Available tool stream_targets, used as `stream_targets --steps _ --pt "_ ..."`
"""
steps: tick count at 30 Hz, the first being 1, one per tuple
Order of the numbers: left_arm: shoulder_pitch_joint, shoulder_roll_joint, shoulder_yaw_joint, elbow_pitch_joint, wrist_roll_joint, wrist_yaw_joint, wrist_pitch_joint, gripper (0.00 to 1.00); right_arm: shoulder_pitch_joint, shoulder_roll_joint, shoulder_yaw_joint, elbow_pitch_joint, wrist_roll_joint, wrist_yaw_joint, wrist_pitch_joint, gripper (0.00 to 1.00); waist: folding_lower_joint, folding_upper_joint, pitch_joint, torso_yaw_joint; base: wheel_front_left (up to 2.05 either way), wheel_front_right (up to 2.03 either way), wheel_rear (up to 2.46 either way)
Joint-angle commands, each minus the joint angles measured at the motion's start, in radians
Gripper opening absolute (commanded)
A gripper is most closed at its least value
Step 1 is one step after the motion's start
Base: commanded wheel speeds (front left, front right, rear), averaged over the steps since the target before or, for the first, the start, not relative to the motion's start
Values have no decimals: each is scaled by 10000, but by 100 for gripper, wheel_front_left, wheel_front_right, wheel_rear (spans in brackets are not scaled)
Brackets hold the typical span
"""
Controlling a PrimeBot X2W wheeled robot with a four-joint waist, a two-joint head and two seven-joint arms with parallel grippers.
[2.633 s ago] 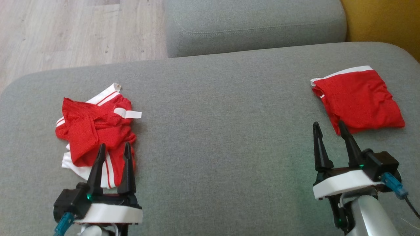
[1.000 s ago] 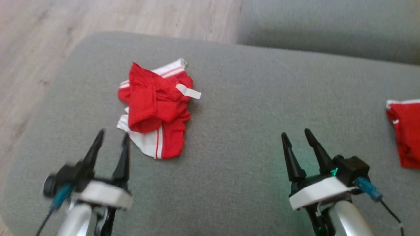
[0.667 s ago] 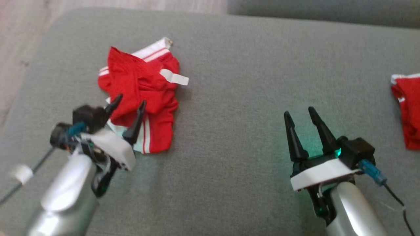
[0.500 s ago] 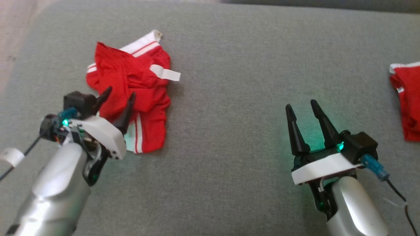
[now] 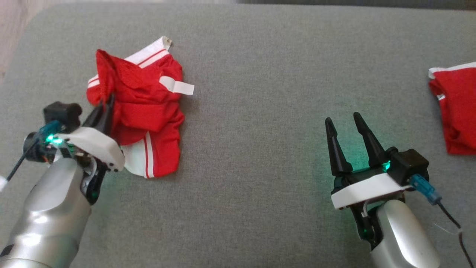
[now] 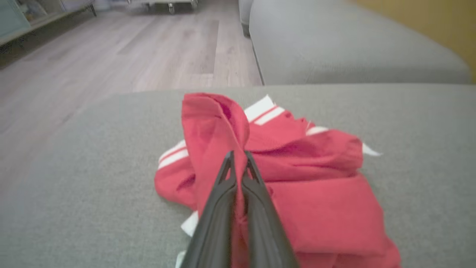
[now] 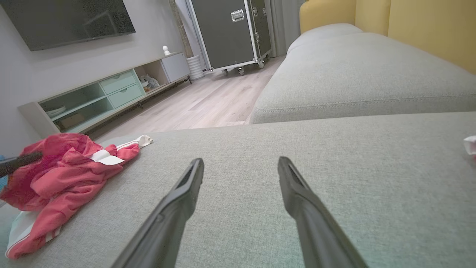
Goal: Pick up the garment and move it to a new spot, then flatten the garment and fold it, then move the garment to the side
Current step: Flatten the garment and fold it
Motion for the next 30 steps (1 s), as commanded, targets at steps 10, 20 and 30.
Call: stream_targets --steps 10,20,30 --pt "295 925 2082 -2559 -569 162 -1615 0 251 7 469 -30 350 -9 -107 100 0 0 -1486 -107 0 0 0" --pt "741 1215 3228 -6058 1 417 -1501 0 255 7 738 -58 724 -9 -107 100 0 0 -1760 -893 0 0 0" --pt "-1231 629 1478 -7048 622 199 -237 0 -167 7 757 -359 1137 -9 -107 100 0 0 -1091 -2386 0 0 0"
